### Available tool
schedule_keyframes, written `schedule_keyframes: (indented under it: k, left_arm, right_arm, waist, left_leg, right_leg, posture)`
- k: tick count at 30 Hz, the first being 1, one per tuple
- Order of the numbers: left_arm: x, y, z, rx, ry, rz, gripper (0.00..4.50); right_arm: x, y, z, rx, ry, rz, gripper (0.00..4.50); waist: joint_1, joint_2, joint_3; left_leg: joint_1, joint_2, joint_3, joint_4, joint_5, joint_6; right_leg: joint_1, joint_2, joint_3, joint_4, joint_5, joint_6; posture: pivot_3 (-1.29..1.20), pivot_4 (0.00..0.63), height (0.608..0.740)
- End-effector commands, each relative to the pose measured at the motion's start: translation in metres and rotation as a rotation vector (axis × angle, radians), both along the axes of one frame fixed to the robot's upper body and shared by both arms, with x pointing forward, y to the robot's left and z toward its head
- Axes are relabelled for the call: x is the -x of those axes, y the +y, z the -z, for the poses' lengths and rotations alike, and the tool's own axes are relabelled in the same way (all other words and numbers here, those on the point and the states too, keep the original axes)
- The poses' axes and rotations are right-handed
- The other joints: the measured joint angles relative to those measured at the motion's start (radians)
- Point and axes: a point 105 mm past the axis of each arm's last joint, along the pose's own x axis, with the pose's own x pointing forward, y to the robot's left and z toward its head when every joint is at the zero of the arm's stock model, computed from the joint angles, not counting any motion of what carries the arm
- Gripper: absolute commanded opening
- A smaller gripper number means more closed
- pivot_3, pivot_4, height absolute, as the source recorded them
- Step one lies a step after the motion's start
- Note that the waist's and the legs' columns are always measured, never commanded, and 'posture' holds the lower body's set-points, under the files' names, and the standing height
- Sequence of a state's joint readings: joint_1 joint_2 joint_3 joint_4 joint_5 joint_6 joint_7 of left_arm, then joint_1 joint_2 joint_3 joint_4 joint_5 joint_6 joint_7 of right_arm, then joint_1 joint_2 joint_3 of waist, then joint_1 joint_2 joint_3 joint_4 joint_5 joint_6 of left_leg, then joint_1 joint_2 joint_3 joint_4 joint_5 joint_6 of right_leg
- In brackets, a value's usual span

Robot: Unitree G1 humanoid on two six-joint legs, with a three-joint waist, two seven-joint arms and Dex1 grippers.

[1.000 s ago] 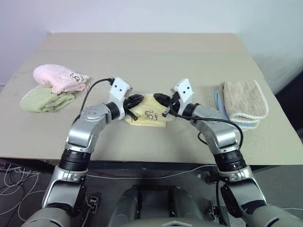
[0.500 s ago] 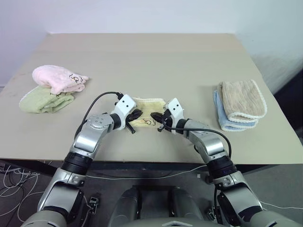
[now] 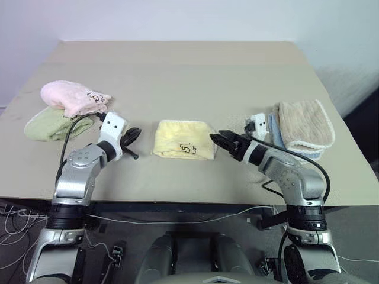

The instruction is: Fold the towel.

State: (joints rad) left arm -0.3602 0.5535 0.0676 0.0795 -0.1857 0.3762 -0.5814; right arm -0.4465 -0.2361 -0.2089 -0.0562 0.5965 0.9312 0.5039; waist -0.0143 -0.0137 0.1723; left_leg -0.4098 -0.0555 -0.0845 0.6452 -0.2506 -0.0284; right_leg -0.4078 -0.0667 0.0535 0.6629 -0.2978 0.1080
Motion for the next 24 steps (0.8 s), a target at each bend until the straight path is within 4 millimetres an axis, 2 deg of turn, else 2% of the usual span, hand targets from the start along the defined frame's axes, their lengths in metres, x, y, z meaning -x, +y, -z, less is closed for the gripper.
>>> schedule_keyframes:
  k: [1,3,9,16,24]
  left_arm:
    - [0.009,-0.002,-0.012,-0.012,-0.046,0.072,0.30]
    - [0.012,0.002,-0.011,-0.008,-0.045,0.072,0.30]
    - [0.017,0.011,-0.011,0.004,-0.048,0.045,0.30]
    - [0.019,0.009,-0.010,0.009,-0.049,0.041,0.30]
    - [0.023,0.010,-0.008,0.016,-0.045,0.033,0.30]
  right_arm:
    - [-0.002,0.002,-0.007,-0.133,0.091,-0.009,3.98]
    - [-0.006,0.002,-0.005,-0.172,0.137,0.001,4.46]
    - [-0.009,0.011,0.009,-0.158,0.222,-0.018,4.46]
    - [-0.009,0.041,0.022,-0.135,0.304,-0.110,4.46]
    - [-0.007,0.078,0.021,-0.154,0.361,-0.219,4.46]
  waist:
    - [-0.001,0.000,0.000]
    - [-0.001,0.000,0.000]
    - [-0.003,0.000,0.000]
    - [-0.019,0.000,0.000]
    - [-0.057,0.000,0.000]
  left_leg:
    - [0.000,0.000,0.000,0.000,0.000,0.000]
    - [0.000,0.000,0.000,-0.001,0.000,0.000]
    - [0.000,0.000,0.000,-0.001,0.000,0.000]
    - [0.001,0.001,0.000,-0.001,0.000,0.000]
    - [0.002,0.003,0.001,-0.004,0.000,0.000]
  right_leg:
    - [0.000,0.000,0.000,0.000,0.000,0.000]
    - [0.000,0.000,0.000,0.000,0.000,0.000]
    - [-0.001,0.000,0.000,0.000,0.000,0.000]
    - [-0.001,0.001,0.000,0.000,0.000,0.000]
    - [-0.002,0.003,0.001,0.001,0.000,0.000]
  posture:
    - [0.00,0.150,0.740]
    - [0.00,0.150,0.740]
    - [0.00,0.150,0.740]
    - [0.00,0.150,0.740]
    - [0.00,0.150,0.740]
